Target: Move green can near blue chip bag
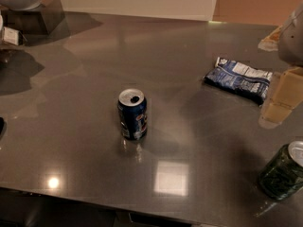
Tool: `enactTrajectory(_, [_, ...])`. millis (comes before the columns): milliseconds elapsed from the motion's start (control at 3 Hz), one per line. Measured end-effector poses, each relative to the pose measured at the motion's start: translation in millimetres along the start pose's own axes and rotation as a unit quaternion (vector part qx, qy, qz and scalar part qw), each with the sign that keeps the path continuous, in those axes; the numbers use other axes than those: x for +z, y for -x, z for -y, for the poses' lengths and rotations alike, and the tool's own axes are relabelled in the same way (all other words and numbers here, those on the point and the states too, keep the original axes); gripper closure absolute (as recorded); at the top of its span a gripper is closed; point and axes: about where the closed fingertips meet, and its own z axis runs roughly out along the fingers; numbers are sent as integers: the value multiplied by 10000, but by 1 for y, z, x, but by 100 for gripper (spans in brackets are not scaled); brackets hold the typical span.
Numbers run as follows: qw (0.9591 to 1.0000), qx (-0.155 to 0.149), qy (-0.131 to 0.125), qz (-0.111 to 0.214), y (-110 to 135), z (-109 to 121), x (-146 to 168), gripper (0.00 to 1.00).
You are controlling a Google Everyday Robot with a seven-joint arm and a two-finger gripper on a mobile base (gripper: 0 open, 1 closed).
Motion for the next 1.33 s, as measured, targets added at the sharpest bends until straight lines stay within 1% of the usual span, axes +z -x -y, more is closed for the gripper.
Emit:
enactTrajectory(333, [10000,0,-1,0,0,0,0,0])
enactTrajectory(667, [9999,23,76,70,-4,0,-4,0])
enactTrajectory(1000, [9995,88,251,161,-18,-12,-10,0])
enactTrajectory(1333, [9980,154,534,307,-33,-33,-13,0])
